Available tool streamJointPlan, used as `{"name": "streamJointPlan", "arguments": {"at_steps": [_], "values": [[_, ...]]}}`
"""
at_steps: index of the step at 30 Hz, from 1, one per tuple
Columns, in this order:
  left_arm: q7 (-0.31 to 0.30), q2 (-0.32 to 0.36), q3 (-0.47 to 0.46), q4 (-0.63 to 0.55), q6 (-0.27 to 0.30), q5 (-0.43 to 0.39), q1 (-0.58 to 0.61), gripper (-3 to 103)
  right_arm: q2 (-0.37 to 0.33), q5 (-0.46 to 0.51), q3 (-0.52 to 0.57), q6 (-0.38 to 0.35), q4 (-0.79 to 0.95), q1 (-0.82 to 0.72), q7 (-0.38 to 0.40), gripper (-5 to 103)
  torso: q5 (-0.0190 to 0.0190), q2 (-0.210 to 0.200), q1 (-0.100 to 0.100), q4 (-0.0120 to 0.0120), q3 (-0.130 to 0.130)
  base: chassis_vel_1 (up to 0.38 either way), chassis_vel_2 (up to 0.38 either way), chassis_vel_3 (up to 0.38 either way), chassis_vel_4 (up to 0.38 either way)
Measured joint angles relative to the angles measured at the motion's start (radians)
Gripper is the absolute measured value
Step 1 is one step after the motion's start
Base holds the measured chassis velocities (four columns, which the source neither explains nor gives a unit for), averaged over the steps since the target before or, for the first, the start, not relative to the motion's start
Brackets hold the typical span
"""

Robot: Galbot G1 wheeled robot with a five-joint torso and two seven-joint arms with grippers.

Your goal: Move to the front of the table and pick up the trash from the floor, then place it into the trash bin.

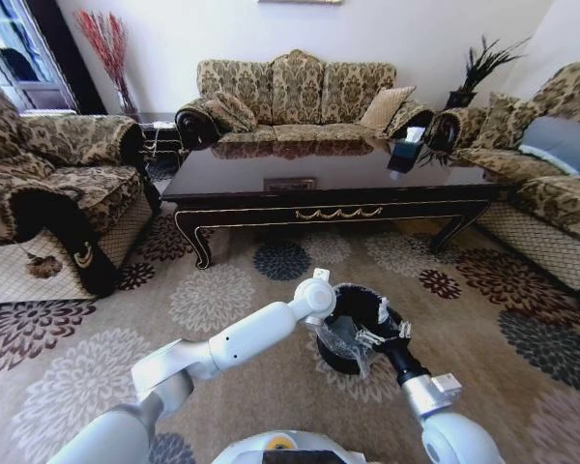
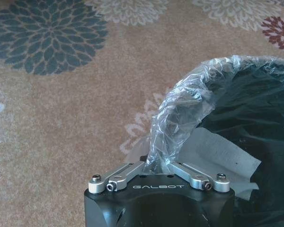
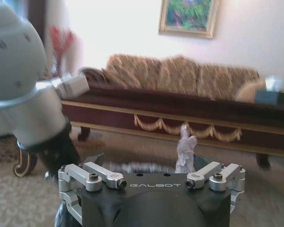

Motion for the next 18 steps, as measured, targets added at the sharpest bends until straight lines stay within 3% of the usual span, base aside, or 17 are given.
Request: {"name": "streamJointPlan", "arguments": {"at_steps": [1, 3, 5, 6, 8, 9, 10, 12, 13, 14, 15, 17, 18], "values": [[-0.001, 0.0, -0.002, 0.0, 0.0, 0.0, 0.0, 0, 0.002, 0.012, 0.005, -0.031, 0.024, -0.015, 0.002, 100, -0.0001, 0.0, 0.0, 0.0, 0.0, 0.0, 0.0, 0.0, 0.0], [0.0, -0.004, -0.003, 0.003, 0.0, -0.001, 0.001, 0, 0.002, -0.114, 0.04, 0.028, 0.001, 0.004, -0.008, 100, -0.0001, 0.0, 0.0, 0.0002, 0.0, 0.0, 0.0, 0.0, 0.0], [0.0, -0.005, -0.004, 0.004, 0.0, -0.001, 0.001, 0, -0.002, -0.09, 0.039, 0.016, 0.004, 0.002, -0.01, 100, -0.0001, 0.0, 0.0, 0.0004, 0.0, 0.0, 0.0, 0.0, 0.0], [-0.001, -0.008, -0.004, 0.008, 0.0, 0.0, 0.001, 0, 0.0, -0.046, 0.033, -0.06, 0.026, -0.013, 0.014, 100, -0.0002, 0.0, 0.0, -0.0007, 0.0, 0.0, 0.0, 0.0, 0.0], [-0.001, -0.014, -0.006, 0.009, 0.0, -0.002, 0.001, 0, 0.0, -0.057, 0.038, -0.026, 0.014, -0.007, -0.019, 100, -0.0001, 0.0, 0.0, 0.0004, 0.0, 0.0, 0.0, 0.0, 0.0], [-0.001, -0.014, -0.006, 0.009, 0.0, -0.002, 0.001, 0, 0.0, -0.057, 0.038, -0.026, 0.014, -0.007, -0.019, 100, -0.0001, 0.0, 0.0, 0.0004, 0.0, 0.0, 0.0, 0.0, 0.0], [-0.003, -0.014, -0.006, 0.009, 0.0, -0.002, 0.001, 0, -0.003, 0.001, 0.033, -0.071, 0.028, -0.021, -0.02, 100, 0.0, 0.0, 0.0, -0.0005, 0.0, 0.0, 0.0, 0.0, 0.0], [-0.003, -0.014, -0.005, 0.009, -0.001, -0.003, -0.001, 0, -0.003, 0.009, 0.035, -0.051, 0.032, -0.02, -0.044, 100, -0.0003, 0.0, 0.0, 0.0, 0.0, 0.0, 0.0, 0.0, 0.0], [-0.003, -0.013, -0.006, 0.008, -0.001, -0.004, -0.001, 0, -0.007, 0.107, 0.031, -0.091, 0.059, -0.031, -0.056, 100, 0.0002, 0.0, 0.0, 0.0002, 0.0, 0.0, 0.0, 0.0, 0.0], [-0.003, -0.013, -0.007, 0.008, -0.001, -0.004, -0.001, 0, -0.005, 0.098, 0.03, -0.111, 0.075, -0.033, -0.051, 100, -0.0005, 0.0, 0.0, -0.0004, 0.0, 0.0, 0.0, 0.0, 0.0], [-0.003, -0.013, -0.008, 0.008, -0.001, -0.004, -0.001, 0, -0.005, 0.058, 0.032, -0.087, 0.068, -0.026, -0.059, 100, -0.0007, 0.0, 0.0, -0.0004, 0.0, 0.0, 0.0, 0.0, 0.0], [-0.003, -0.013, -0.012, 0.008, -0.001, -0.005, 0.002, 0, -0.01, 0.087, 0.031, -0.1, 0.068, -0.021, -0.068, 100, 0.0001, 0.0, 0.0, 0.0006, 0.0, 0.0, 0.0, 0.0, 0.0], [-0.004, -0.012, -0.013, 0.008, -0.001, -0.004, 0.003, 0, -0.01, 0.083, 0.032, -0.121, 0.074, -0.028, -0.065, 100, 0.0001, 0.0, 0.0, -0.0002, 0.0, 0.0, 0.0, 0.0, 0.0]]}}
